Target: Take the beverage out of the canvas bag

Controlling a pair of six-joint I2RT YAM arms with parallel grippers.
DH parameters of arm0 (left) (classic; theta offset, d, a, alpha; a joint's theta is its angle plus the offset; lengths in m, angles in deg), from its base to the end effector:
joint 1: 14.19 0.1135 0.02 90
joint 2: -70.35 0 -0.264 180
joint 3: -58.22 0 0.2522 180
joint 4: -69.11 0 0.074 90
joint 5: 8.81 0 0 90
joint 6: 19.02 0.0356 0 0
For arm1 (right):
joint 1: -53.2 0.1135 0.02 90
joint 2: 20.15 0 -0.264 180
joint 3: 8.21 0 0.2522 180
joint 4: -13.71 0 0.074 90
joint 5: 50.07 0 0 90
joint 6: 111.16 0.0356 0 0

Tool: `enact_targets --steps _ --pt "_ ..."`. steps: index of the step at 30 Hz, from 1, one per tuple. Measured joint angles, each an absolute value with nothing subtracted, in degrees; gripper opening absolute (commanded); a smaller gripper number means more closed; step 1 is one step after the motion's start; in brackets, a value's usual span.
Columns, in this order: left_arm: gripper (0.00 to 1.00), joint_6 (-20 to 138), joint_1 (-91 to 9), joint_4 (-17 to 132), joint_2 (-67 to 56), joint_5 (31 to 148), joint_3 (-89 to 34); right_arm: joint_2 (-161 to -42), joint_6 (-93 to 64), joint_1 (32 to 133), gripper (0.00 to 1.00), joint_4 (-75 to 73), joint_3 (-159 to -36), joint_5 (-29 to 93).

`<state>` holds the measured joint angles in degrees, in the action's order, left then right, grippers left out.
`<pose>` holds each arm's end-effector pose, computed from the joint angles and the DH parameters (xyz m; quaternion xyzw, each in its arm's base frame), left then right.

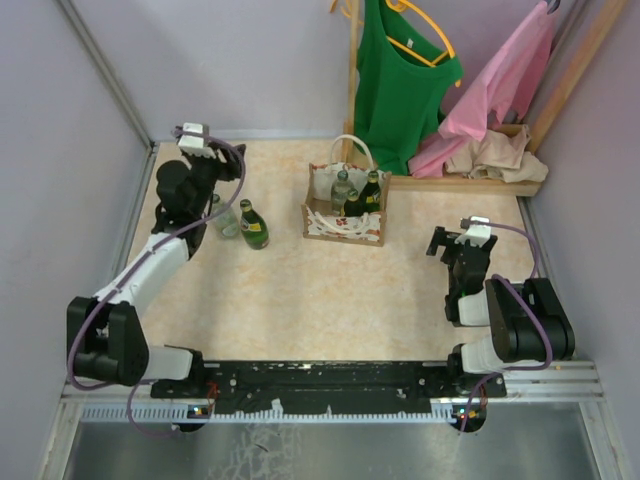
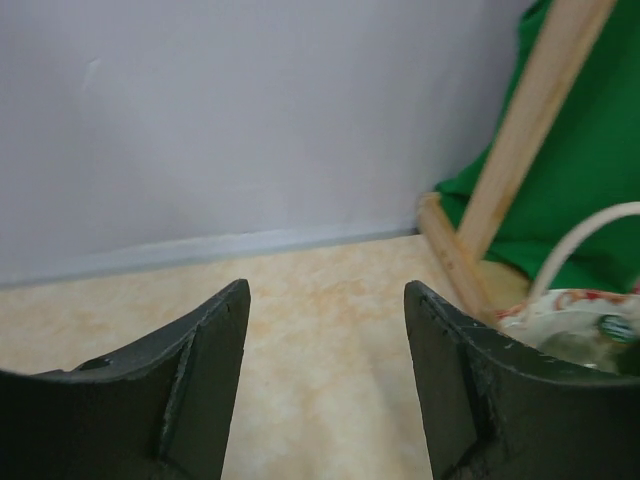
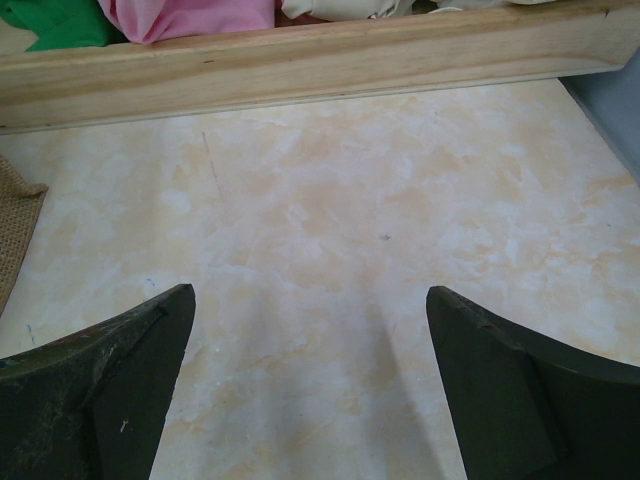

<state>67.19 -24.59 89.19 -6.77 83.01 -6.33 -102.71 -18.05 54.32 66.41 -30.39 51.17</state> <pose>0.3106 -0.0581 0.3303 0.0499 0.6574 -0.1032 0.7448 0.2185 -0.0027 0.1415 0.0775 0.7480 -0.0495 0.6573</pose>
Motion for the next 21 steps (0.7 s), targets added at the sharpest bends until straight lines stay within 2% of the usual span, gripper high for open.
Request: enact_targets --steps 10,21 --pt "0.69 71.2 -39.9 78.2 -14.7 95.1 -22.6 -102.7 -18.0 54.3 0.99 66.4 -30.4 51.2" --pt "0.71 72.8 -46.6 74.0 -24.9 101.3 -26.1 -102.7 -18.0 54.3 0.99 66.4 -30.4 51.2"
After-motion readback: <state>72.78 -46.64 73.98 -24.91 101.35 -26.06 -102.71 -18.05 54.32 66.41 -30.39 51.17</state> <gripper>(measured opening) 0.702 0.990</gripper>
